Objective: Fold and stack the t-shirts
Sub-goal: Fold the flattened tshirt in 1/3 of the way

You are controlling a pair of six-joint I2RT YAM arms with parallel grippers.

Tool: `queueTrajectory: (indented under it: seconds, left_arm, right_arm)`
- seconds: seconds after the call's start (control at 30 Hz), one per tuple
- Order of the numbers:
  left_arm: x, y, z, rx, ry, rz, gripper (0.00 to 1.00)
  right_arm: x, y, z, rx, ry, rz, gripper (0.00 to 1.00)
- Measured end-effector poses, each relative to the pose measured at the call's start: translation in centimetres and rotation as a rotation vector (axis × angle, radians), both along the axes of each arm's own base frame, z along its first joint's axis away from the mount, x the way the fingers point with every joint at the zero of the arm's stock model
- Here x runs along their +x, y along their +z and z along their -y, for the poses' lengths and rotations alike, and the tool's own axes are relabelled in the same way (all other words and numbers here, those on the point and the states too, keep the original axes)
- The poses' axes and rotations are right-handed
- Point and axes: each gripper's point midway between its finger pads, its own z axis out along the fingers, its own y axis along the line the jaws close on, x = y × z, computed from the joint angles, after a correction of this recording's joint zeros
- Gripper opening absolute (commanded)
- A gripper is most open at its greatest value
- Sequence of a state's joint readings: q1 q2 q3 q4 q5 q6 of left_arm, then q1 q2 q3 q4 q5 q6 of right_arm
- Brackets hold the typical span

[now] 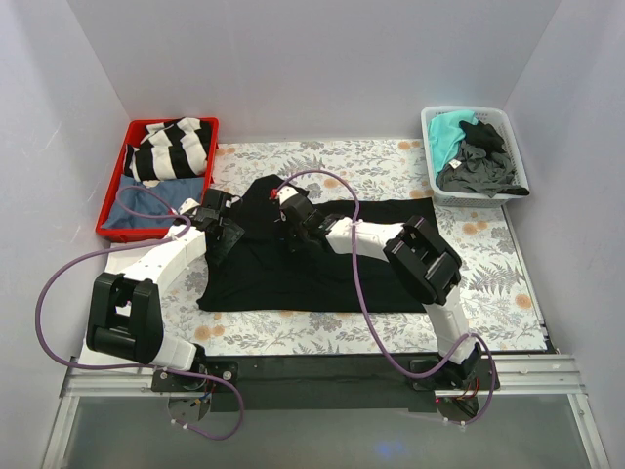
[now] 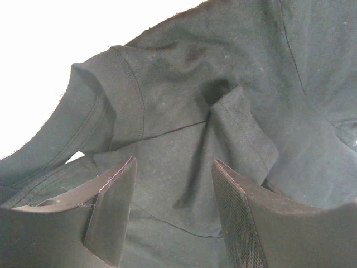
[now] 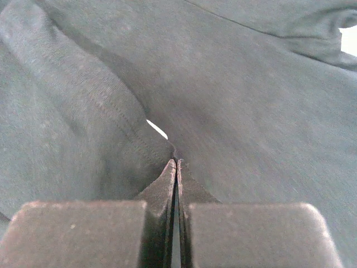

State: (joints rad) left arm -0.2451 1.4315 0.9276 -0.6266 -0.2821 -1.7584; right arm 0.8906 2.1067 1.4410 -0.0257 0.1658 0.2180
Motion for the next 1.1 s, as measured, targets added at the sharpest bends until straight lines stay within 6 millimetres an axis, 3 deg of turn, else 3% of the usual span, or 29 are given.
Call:
queueTrajectory:
  seconds: [0.33,0.63,0.7,0.73,0.83,0.93,1.1]
  left_arm:
    - [0.1,0.0,0.1,-0.005,-0.001,0.004,0.54]
    - [0.2,0.0,0.2,-0.008,-0.011,0.005,0.53]
    - [0.3,-0.1,0.3,-0.009,-0.013,0.005,0.53]
    - [0.4,-0.3,0.3,-0.009,-0.015,0.005,0.53]
    - [0.7,-1.0,0.6,-0.012,-0.025,-0.014,0.52]
    - [1.5,-1.9,1.1,-0.017,-0.038,-0.039,0.5]
    - [4.3,-1.9,2.1,-0.032,-0.066,-0.014,0.49]
  right_arm:
    - [0.3,3.2,2.2,-0.023,-0.059,0.073,0.01]
    - [0.5,2.5,2.6,-0.049,-0.077,0.075,0.01]
    - [0.4,2.1,2.9,-0.064,-0.087,0.068,0.06]
    - [0.4,1.9,3.2,-0.073,-0.097,0.063,0.17]
    - [0.4,1.6,4.0,-0.099,-0.136,0.054,0.32]
    - [0.4,1.3,4.8,-0.125,-0.173,0.048,0.39]
    - [0.5,1.3,6.1,-0.16,-0.225,0.064,0.42]
